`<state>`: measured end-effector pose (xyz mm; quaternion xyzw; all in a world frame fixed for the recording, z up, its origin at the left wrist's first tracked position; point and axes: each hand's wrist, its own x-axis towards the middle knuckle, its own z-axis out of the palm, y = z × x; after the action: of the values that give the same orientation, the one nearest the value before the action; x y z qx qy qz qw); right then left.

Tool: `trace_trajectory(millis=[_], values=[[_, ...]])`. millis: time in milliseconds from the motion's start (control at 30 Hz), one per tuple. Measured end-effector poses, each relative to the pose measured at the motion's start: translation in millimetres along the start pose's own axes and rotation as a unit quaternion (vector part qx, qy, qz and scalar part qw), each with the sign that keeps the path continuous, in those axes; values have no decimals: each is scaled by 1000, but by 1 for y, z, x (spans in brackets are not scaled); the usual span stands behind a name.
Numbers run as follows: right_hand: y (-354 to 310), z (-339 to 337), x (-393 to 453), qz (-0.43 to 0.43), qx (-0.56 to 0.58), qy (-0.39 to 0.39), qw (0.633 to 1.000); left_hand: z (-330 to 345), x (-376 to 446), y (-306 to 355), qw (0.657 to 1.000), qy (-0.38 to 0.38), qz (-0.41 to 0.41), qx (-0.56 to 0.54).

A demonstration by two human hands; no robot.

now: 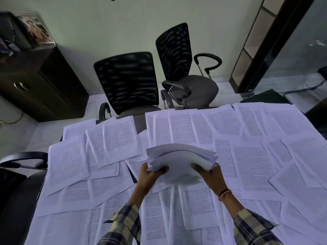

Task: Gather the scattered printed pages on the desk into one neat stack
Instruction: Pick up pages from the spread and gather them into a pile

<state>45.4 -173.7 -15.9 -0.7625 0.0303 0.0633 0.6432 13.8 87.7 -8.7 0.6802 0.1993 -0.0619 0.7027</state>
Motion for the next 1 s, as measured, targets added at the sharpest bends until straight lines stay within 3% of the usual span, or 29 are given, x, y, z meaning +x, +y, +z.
trace_trajectory(millis=[167, 267, 333, 467, 567, 667, 767, 867, 1000], values=[[-4, 4, 7, -5, 12, 6, 1000, -2, 3, 2, 999, 29, 7, 20], [-4, 4, 12, -2, 23, 11, 1000, -2, 5, -10, 995, 43, 14, 89], [-8, 2, 14, -10, 27, 5, 1000, -3, 5, -14, 985, 86, 16, 151], [-10, 0, 17, -11, 22, -9, 1000, -21, 10, -23, 962, 217, 53, 157], [-9, -1, 18, -10, 23, -15, 1000, -40, 30, -21, 940, 287, 4, 185], [-10, -3, 19, -12, 25, -19, 999, -61, 49, -17, 960, 227, -25, 163], [-9, -5, 22, -10, 16, -30, 999, -66, 54, 5, 974, 140, 42, 172], [-10, -6, 26, -4, 10, -42, 999, -60, 59, 42, 969, 94, 110, 202], [-15, -8, 30, -10, 11, -48, 999, -44, 62, 96, 952, 13, 139, 273]])
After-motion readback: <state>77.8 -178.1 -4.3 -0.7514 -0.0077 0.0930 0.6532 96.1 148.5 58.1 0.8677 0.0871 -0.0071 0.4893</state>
